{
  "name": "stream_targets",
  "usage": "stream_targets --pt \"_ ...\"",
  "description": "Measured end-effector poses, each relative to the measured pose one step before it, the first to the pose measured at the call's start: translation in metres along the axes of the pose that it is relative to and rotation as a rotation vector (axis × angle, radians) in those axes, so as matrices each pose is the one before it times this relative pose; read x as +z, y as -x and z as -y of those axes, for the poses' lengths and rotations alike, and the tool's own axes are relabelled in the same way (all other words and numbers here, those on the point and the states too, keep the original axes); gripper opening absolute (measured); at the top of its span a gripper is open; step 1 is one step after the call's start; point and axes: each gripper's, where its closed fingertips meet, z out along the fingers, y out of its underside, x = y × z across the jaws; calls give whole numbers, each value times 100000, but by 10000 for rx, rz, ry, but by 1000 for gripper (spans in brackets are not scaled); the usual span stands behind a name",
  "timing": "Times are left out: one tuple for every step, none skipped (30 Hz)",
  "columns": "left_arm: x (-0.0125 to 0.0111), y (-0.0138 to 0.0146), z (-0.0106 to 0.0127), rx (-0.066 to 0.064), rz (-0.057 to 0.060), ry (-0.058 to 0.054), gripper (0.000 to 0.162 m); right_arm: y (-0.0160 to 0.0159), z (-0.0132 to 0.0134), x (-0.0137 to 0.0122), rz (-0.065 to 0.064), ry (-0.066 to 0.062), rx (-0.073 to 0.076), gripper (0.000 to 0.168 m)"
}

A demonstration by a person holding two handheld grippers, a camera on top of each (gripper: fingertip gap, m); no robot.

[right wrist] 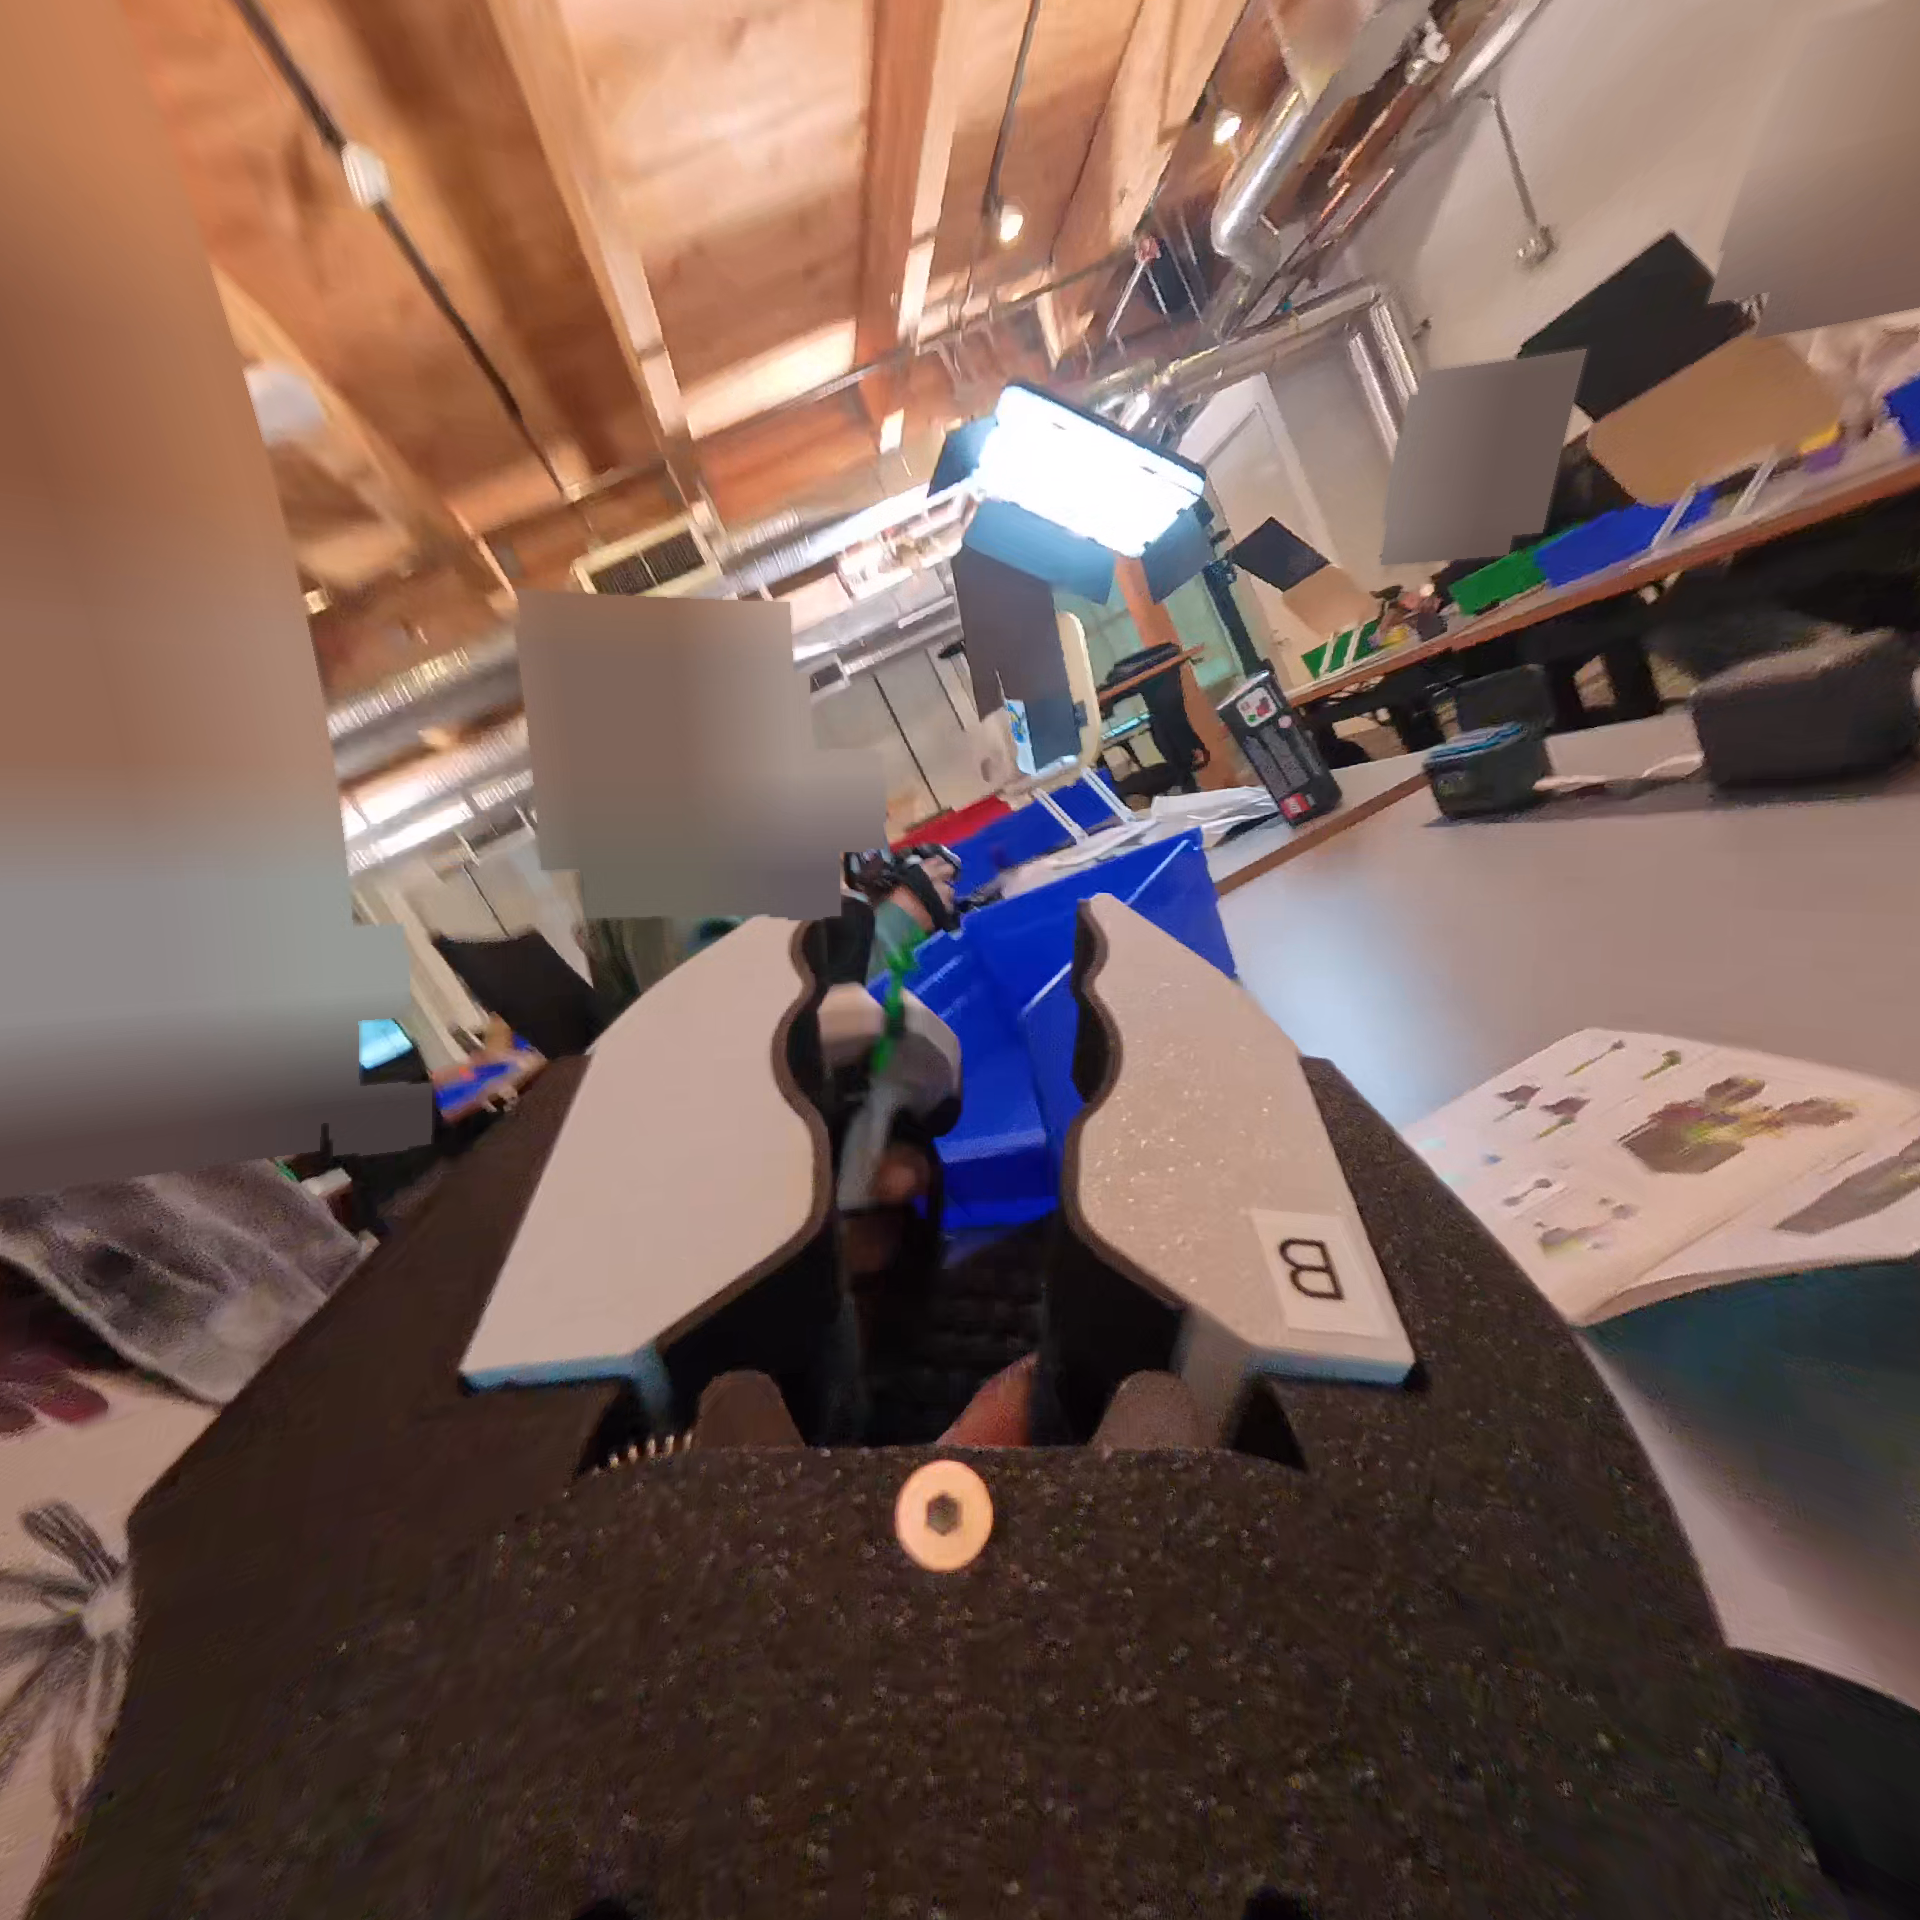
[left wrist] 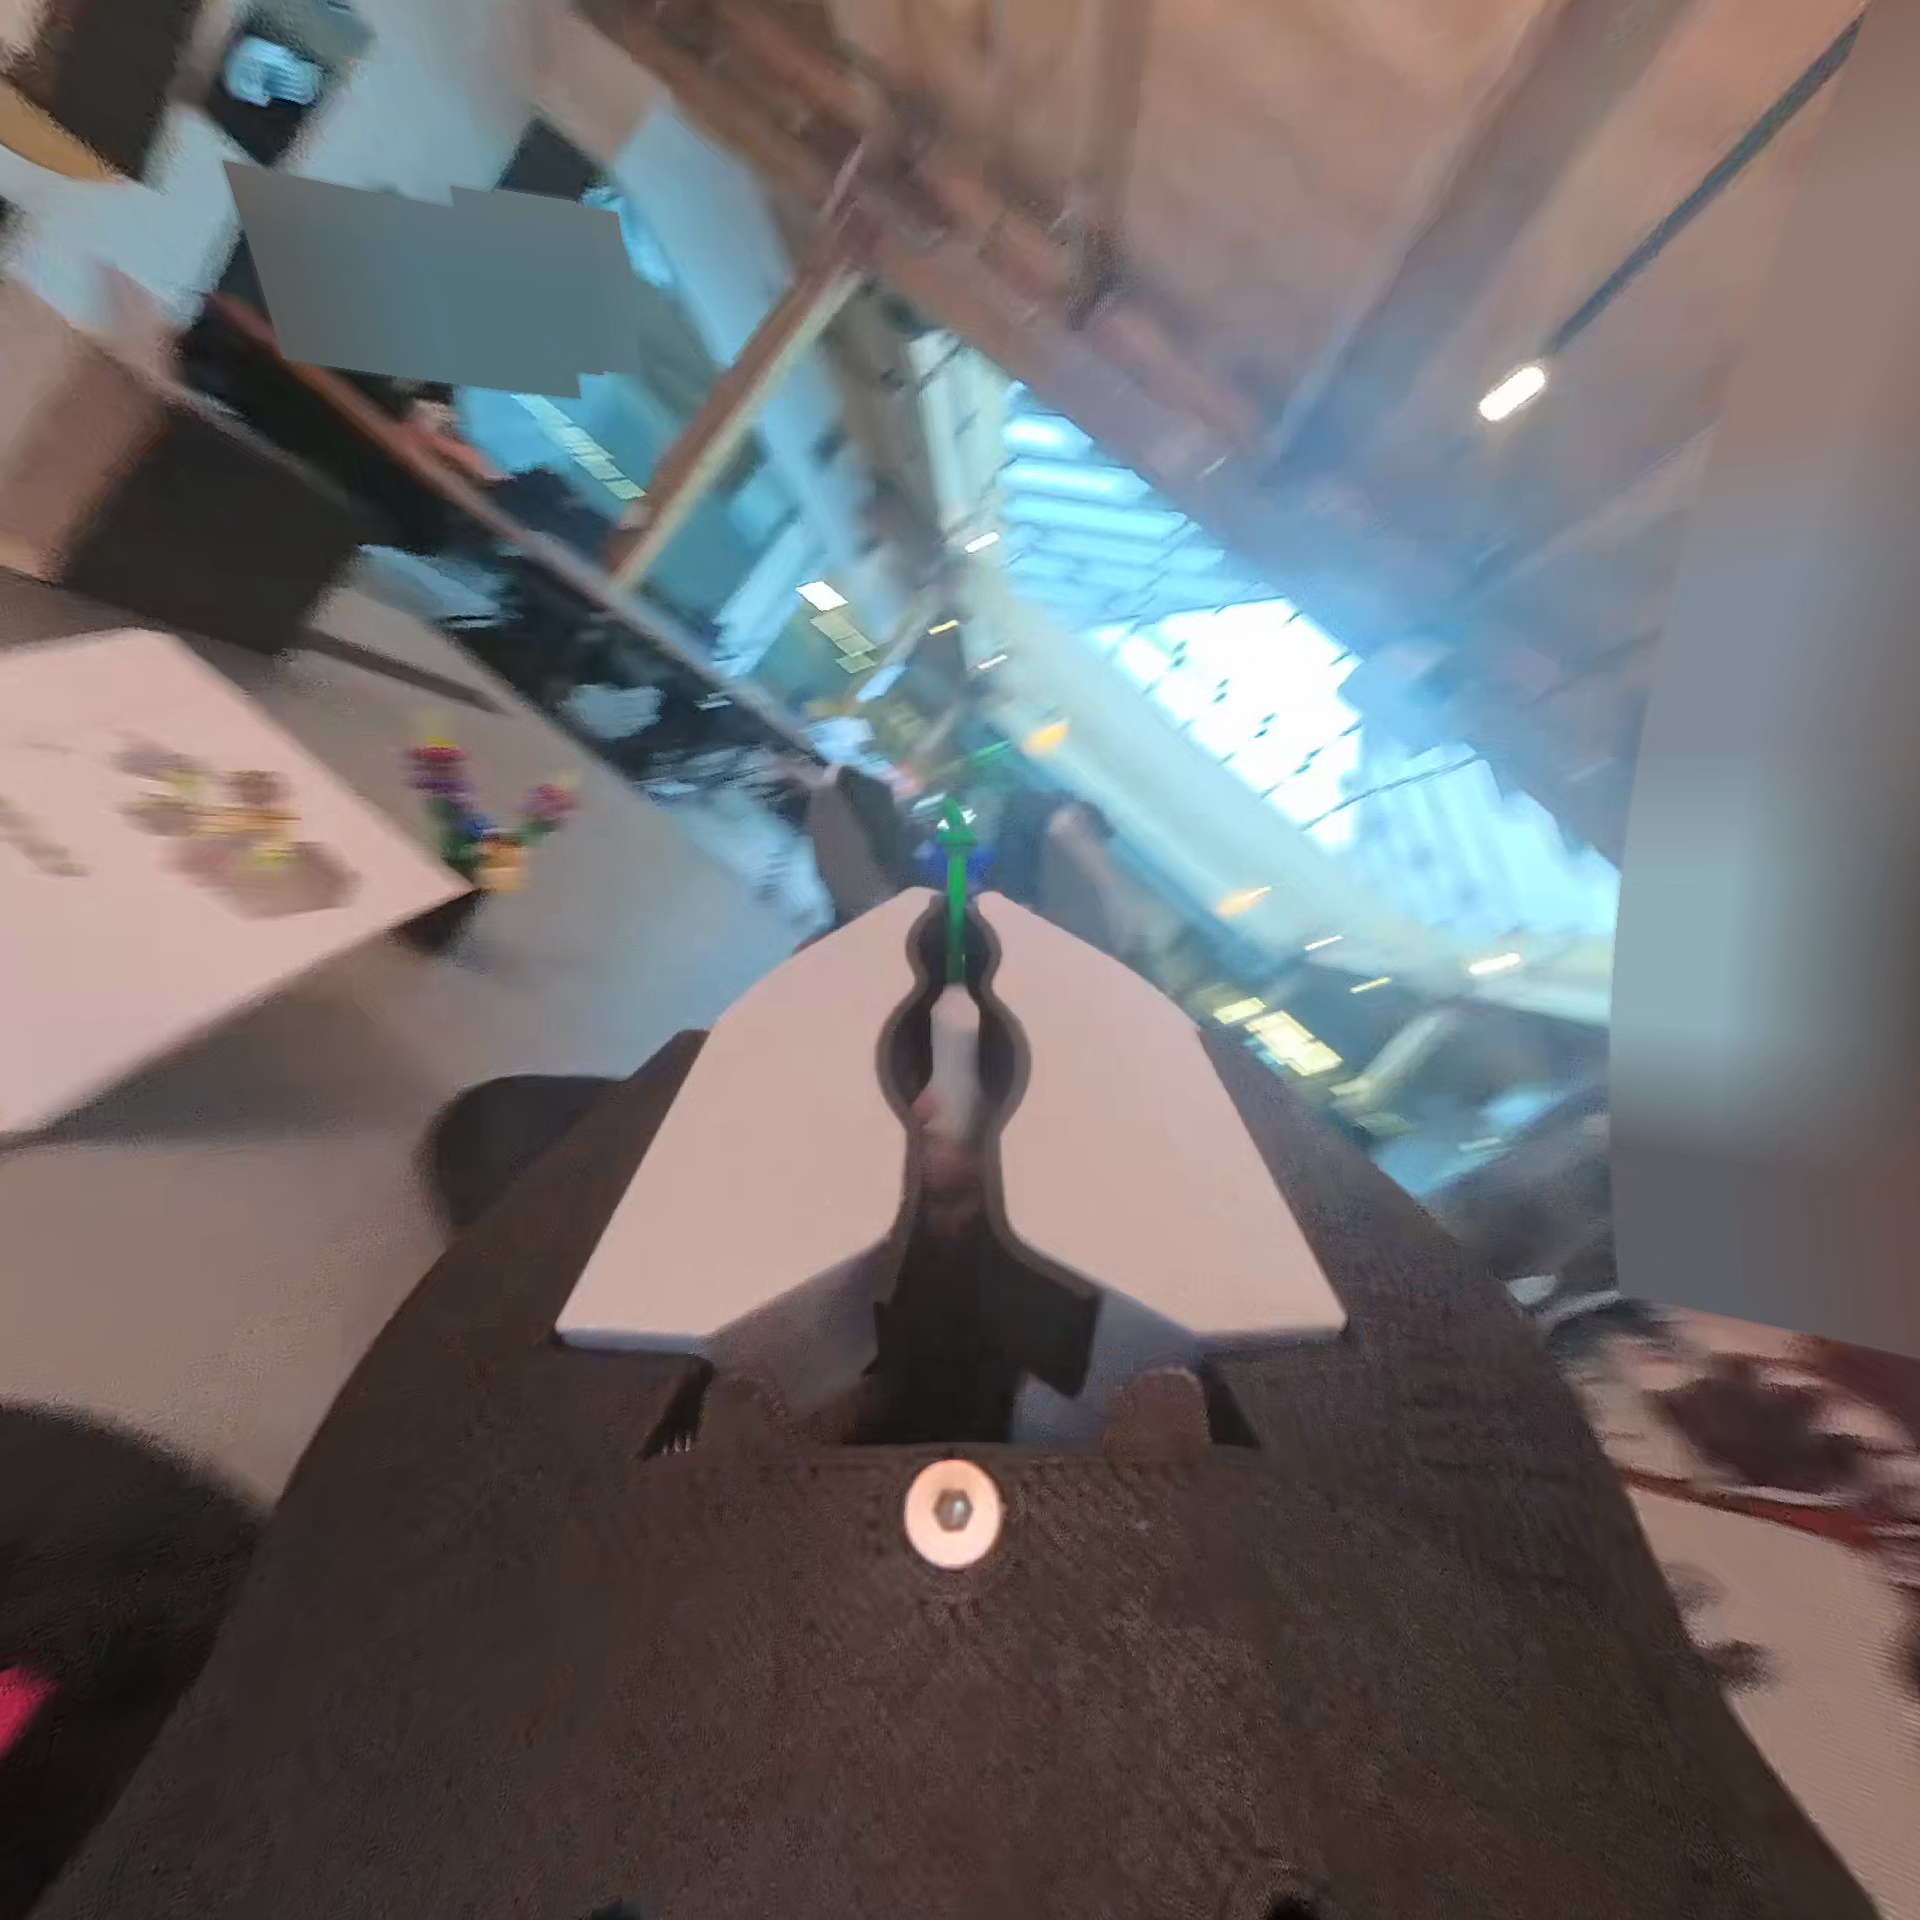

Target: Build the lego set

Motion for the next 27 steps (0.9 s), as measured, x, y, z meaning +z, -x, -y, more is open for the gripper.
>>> stream_targets --pt "-60 -940 497 -832 -811 -412 4 537 -192 41 196 108 -229 38" --pt "-53 -736 459 -776 -665 -435 3 582 -184 116 279 37 76 34" --pt "0 -555 217 -646 -549 -275 4 509 -190 175 300 16 266 32" --pt "56 -383 -65 -381 -395 -104 3 408 -167 194 279 26 305 31" --pt "64 -21 -314 -170 -101 65 4 308 -93 173 231 8 230 29" --pt "38 93 -412 4 24 145 4 298 -4 156 205 -28 106 28" --pt "44 100 -443 85 56 214 3 237 23 112 138 -32 16 26" --pt "29 132 -494 102 90 295 3 139 -53 79 71 46 -29 24" --pt "33 83 -435 71 70 289 3 57 -200 68 27 181 -44 23" --pt "19 38 -310 63 41 221 3 12 -314 42 18 270 -46 21" --pt "-5 80 -293 77 67 234 4 159 -282 5 121 250 -55 18" --pt "-68 168 -118 113 126 118 3 271 -154 -27 189 155 -61 11" --pt "-67 -15 -87 160 -1 88 3 113 -102 -63 62 98 -79 7" --pt "-50 82 -131 155 89 132 4 -19 -118 -61 -42 83 -95 7" --pt "-50 123 -124 238 131 149 4 -49 -138 -63 -73 52 -45 7" --pt "-78 180 -157 349 196 217 4 -81 -200 -49 -101 75 3 7" --pt "-101 275 -261 487 284 345 5 -103 -268 -49 -124 113 -17 7" --pt "-105 455 -380 568 445 459 10 -105 -257 -35 -154 113 -101 7" --pt "-74 375 -507 692 414 555 13 -98 -295 -5 -166 136 -172 7" --pt "-60 326 -477 679 395 536 13 -123 -390 29 -191 218 -204 7" --pt "-44 227 -367 612 321 437 12 -150 -378 58 -191 227 -206 7" --pt "-38 111 -250 511 211 317 7 -113 -230 34 -151 133 -166 7" --pt "-19 98 -102 347 176 168 4 -57 -72 8 -68 31 -100 7" --pt "-17 130 -52 220 156 85 4 14 -26 -13 10 17 -17 7" --pt "-9 74 -80 108 50 82 4 -43 -62 -7 -9 65 36 7" --pt "-26 131 -54 -5 28 37 4 -100 -53 -40 -57 92 35 7" --pt "-16 103 5 -29 3 -83 4 -71 33 -103 -66 104 -16 7"
